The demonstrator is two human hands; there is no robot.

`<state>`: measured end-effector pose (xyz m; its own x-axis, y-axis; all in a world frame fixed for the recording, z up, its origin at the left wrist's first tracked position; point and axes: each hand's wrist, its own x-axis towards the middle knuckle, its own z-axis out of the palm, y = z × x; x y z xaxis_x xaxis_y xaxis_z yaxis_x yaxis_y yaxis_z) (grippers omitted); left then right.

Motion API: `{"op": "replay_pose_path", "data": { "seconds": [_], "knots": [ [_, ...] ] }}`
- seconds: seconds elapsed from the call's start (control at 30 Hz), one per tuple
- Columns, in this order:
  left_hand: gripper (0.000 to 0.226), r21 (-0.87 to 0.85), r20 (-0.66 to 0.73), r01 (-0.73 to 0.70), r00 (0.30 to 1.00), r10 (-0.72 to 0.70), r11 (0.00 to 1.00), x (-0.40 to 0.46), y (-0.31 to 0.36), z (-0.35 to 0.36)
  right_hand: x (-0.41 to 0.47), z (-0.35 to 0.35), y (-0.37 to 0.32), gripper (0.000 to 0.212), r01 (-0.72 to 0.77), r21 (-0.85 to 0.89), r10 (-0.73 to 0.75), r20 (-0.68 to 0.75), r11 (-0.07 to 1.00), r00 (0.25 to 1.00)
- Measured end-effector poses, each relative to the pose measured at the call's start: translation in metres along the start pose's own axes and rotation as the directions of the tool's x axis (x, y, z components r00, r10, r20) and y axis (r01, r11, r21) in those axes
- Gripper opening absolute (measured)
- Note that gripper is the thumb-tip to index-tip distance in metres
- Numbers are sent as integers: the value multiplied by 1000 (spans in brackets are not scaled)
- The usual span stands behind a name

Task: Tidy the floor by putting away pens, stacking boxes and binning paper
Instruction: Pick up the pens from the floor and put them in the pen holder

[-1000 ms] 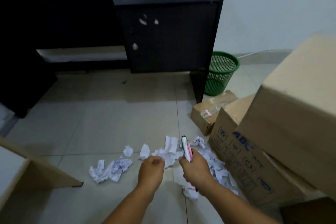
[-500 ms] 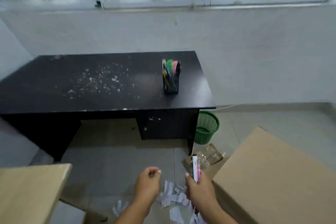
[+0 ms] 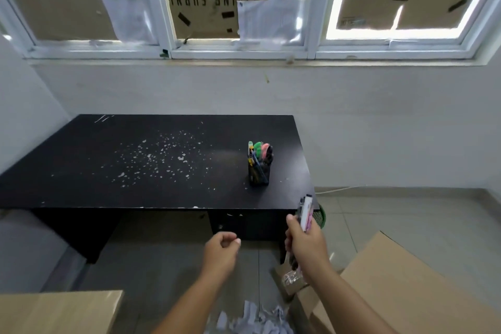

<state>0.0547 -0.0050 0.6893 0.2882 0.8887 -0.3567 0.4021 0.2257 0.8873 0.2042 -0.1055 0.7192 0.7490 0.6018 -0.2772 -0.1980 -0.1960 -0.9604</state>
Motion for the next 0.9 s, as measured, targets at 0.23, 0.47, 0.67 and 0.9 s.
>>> {"op": "replay_pose_path", "data": {
  "seconds": [0.23,0.47,0.67,0.9],
  "knots": [
    [6,77,61,-63,996,59,995,99,47,5,94,50,-22,5,2,43,5,-149,999,989],
    [19,50,123,-105,988,98,993,176,93,33,177,77,-33,7,6,-16,-9,-210,1000,978],
    [42,67,122,-119,986,110,991,213,102,63,223,86,-26,3,-32,-14,28,-203,999,979],
    [29,-30,38,-60,997,62,998,223,95,80,241,93,-28,5,-29,-3,28,-145,1000,989]
  ]
}}
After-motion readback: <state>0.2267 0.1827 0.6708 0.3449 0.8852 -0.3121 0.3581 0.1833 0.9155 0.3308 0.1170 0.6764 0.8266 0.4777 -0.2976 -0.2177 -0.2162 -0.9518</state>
